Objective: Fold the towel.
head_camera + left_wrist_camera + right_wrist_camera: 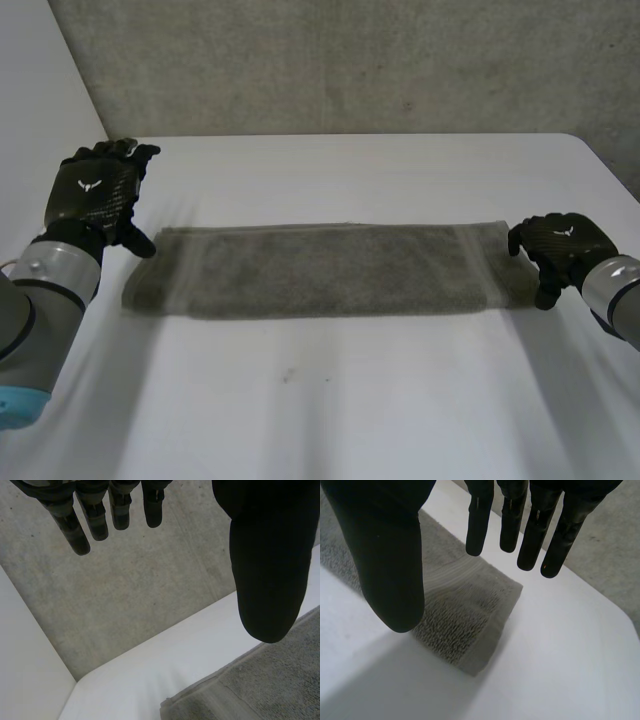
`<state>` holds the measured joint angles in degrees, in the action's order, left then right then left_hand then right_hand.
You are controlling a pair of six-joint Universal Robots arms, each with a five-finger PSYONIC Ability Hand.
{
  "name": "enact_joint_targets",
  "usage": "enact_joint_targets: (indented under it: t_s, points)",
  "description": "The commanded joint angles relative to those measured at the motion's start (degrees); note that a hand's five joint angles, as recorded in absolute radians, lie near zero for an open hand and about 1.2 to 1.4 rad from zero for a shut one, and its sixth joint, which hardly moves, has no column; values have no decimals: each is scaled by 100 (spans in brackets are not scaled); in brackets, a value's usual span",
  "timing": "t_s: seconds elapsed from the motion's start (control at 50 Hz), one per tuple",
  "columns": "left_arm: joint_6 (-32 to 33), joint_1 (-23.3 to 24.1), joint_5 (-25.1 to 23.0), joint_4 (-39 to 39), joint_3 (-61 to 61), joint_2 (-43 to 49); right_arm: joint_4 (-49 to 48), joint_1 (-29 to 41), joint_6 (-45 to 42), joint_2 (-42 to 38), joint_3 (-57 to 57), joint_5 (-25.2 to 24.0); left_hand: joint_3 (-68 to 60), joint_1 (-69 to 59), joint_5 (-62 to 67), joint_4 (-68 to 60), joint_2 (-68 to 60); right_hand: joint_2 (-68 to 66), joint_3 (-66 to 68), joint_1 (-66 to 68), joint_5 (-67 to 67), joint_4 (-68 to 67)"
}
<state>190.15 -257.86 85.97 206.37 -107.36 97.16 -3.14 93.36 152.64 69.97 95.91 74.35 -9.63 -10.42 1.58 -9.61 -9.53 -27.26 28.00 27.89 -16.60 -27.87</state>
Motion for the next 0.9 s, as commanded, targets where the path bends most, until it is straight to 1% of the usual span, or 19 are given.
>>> enact_joint_targets:
  t_s: [0.02,0.3,0.32,0.34,0.36,0.38,0.4,0.42,0.46,0.52,0.56,0.58,0.62,0.64,0.68,0.74,0.8,0.86,0.9]
  points:
    - [39,-27,-19,342,-224,93,-828,-257,-6,-475,279,-457,-37,42,-158,-39,-47,-436,361,372,-501,-375]
    - [39,8,-19,360,-356,40,-1171,-371,-112,-1134,94,-421,-37,42,-158,-39,-47,-1109,1034,1045,-1174,-1047]
    - [39,8,-19,360,-364,40,-1249,-380,-112,-1187,85,-413,-37,42,-158,-39,-47,-1525,1450,1461,-1590,-1464]
    - [31,17,-19,360,-364,40,-1346,-380,-112,-1239,68,-404,-37,42,-158,-39,-47,-2762,2687,2698,-2827,-2700]
    - [30,17,-19,360,-364,40,-1347,-380,-112,-1240,68,-404,-37,42,-158,-39,-47,-2774,2699,2710,-2839,-2713]
    - [30,8,-19,360,-364,40,-1442,-397,-103,-1266,42,-378,-37,42,-158,-39,-47,-4639,4565,4576,-4704,-4578]
    - [30,8,-11,360,-364,40,-1600,-459,-103,-1284,7,-247,-37,42,-158,-39,-47,-5268,5193,5204,-5333,-5207]
    - [30,8,-11,360,-364,40,-1602,-459,-103,-1284,6,-246,-37,42,-158,-39,-47,-5274,5200,5211,-5340,-5213]
    - [30,-1,-11,360,-364,40,-1733,-538,-129,-1293,-11,95,-37,42,-158,-39,-47,-5274,5200,5211,-5340,-5213]
    - [22,-18,-11,360,-391,23,-1760,-582,-191,-1293,-29,308,-37,42,-158,-39,-47,-5274,5200,5211,-5340,-5213]
    - [22,-19,-11,360,-400,23,-1725,-766,-453,-1336,-178,693,-37,42,-158,-39,-47,-5274,5200,5211,-5340,-5213]
    - [22,-27,-11,360,-408,23,-1725,-767,-454,-1337,-178,695,-37,42,-158,-39,-47,-5274,5200,5211,-5340,-5213]
    - [22,-27,-11,360,-408,14,-1655,-1265,-795,-1363,-327,879,-37,42,-158,-39,-47,-5274,5200,5211,-5340,-5213]
    - [22,-27,-11,360,-408,14,-1654,-1268,-797,-1363,-328,879,-37,42,-158,-39,-47,-5274,5200,5211,-5340,-5213]
    - [22,-27,-11,360,-408,14,-1619,-1784,-1208,-1319,-477,897,-37,42,-158,-39,-47,-5274,5200,5211,-5340,-5213]
    - [22,-27,-11,360,-417,14,-1540,-2067,-1552,-1284,-652,871,-37,42,-158,-39,-47,-5274,5200,5211,-5340,-5213]
    - [22,-27,-11,360,-417,14,-1496,-2068,-1562,-1266,-750,818,-37,42,-158,-39,-47,-5274,5200,5211,-5340,-5213]
    - [22,-27,-11,360,-417,14,-1452,-1980,-1325,-1064,-934,686,-37,42,-158,-39,-47,-5274,5200,5211,-5340,-5213]
    - [22,-27,-11,360,-417,14,-1426,-1482,-861,-723,-1074,633,-37,42,-158,-39,-47,-5274,5200,5211,-5340,-5213]
